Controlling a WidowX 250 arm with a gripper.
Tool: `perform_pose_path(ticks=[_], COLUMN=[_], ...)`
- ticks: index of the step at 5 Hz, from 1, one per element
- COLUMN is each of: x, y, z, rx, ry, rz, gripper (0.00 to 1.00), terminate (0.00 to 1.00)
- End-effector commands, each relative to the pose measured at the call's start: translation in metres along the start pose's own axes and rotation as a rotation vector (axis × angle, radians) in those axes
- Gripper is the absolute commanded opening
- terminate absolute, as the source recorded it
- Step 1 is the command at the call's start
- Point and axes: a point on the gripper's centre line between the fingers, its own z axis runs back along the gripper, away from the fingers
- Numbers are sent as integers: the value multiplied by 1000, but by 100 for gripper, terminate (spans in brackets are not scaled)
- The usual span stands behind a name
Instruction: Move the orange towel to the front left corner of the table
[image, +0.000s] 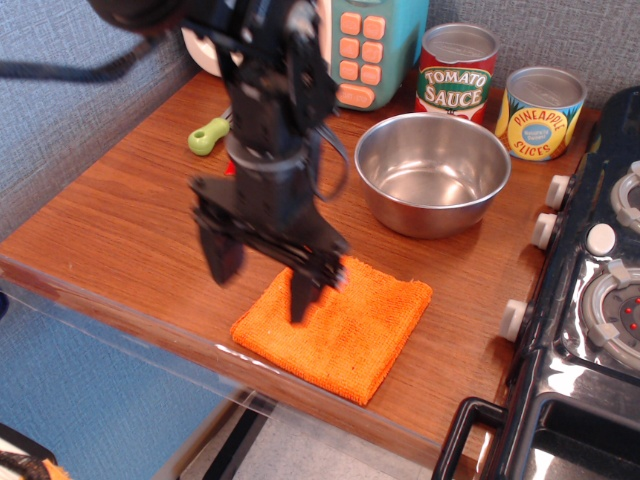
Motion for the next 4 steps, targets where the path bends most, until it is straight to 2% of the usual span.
perform_pose_path(ticks=[1,2,3,4], x=[13,23,38,39], y=[-13,-12,-8,-1], z=[-15,-19,-25,-37], rx=[8,9,-12,-46], ry=[-26,-37,-51,-91], rz=[-25,2,43,66], gripper=[100,100,100,100], terminate=[0,0,0,0])
